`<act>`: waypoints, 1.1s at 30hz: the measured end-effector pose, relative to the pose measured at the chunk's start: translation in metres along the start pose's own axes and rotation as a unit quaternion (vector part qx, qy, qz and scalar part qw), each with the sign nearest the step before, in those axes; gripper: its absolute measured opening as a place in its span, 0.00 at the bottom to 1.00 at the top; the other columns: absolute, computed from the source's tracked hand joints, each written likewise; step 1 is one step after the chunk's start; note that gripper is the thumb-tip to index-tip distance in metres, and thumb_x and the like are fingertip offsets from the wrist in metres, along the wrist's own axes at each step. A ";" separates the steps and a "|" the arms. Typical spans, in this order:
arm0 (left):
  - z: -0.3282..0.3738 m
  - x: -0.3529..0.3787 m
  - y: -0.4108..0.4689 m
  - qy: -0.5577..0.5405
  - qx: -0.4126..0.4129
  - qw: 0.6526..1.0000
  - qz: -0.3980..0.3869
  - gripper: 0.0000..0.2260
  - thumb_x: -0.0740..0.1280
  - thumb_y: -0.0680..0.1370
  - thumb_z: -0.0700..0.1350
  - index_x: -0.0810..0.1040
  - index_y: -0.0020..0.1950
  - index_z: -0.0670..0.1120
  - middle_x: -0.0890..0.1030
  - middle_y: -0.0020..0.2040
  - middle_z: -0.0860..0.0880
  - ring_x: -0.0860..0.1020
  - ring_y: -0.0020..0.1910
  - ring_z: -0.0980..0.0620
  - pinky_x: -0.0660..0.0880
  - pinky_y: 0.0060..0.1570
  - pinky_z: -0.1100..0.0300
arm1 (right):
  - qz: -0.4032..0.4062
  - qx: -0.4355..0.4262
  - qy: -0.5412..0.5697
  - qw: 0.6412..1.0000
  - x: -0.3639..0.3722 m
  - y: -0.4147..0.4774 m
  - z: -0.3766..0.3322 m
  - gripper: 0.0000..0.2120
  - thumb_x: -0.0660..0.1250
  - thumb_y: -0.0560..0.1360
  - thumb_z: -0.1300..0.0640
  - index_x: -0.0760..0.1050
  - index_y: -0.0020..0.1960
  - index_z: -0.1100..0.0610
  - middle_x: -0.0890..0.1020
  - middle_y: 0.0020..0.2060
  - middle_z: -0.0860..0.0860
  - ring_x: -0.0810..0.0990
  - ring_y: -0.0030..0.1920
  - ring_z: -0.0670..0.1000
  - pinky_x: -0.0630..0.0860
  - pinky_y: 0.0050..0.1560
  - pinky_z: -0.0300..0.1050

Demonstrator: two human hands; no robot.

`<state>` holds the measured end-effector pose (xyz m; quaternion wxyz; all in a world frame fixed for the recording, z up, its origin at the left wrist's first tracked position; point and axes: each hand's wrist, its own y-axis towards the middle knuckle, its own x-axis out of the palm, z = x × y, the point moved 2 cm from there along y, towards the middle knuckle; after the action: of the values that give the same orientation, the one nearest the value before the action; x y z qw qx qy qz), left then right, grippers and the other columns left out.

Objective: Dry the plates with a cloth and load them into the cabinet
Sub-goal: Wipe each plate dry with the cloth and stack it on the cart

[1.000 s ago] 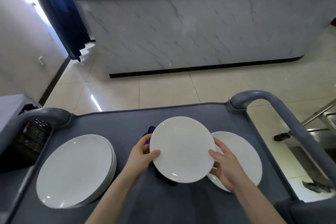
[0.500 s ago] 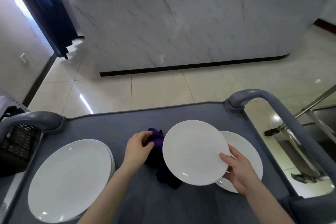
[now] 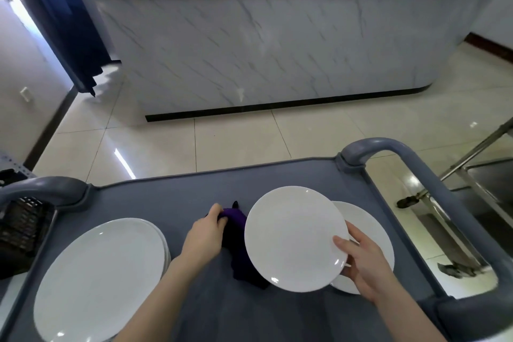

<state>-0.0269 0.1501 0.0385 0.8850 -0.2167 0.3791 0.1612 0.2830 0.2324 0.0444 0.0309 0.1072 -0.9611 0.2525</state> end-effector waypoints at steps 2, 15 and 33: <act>0.004 -0.006 -0.006 -0.009 0.003 1.000 0.016 0.07 0.56 0.84 0.49 0.64 0.47 0.51 0.79 0.39 0.47 0.77 0.38 0.46 0.71 0.36 0.53 | -0.012 -0.010 -0.006 1.000 0.002 -0.003 -0.005 0.17 0.66 0.78 0.63 0.78 0.61 0.44 0.86 0.50 0.50 0.84 0.50 0.58 0.82 0.39 0.51; 0.094 -0.073 -0.062 -0.308 0.166 0.936 0.045 0.08 0.71 0.76 0.45 0.77 0.49 0.58 0.83 0.44 0.56 0.81 0.40 0.60 0.79 0.42 0.65 | -0.069 -0.087 -0.030 0.993 0.034 -0.017 -0.039 0.22 0.65 0.79 0.64 0.81 0.49 0.34 0.86 0.45 0.45 0.85 0.43 0.48 0.81 0.34 0.46; 0.076 0.033 -0.098 0.182 0.303 0.935 0.033 0.25 0.45 0.82 0.56 0.53 0.80 0.60 0.42 0.78 0.67 0.37 0.77 0.62 0.35 0.75 0.48 | -0.113 -0.108 0.021 0.987 0.076 -0.035 -0.049 0.19 0.61 0.79 0.68 0.80 0.62 0.49 0.86 0.50 0.56 0.85 0.46 0.53 0.81 0.37 0.49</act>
<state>0.0842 0.1085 0.0866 0.8187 0.0491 0.5715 0.0259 0.2172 0.2124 0.1127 0.0910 0.2055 -0.9637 0.1441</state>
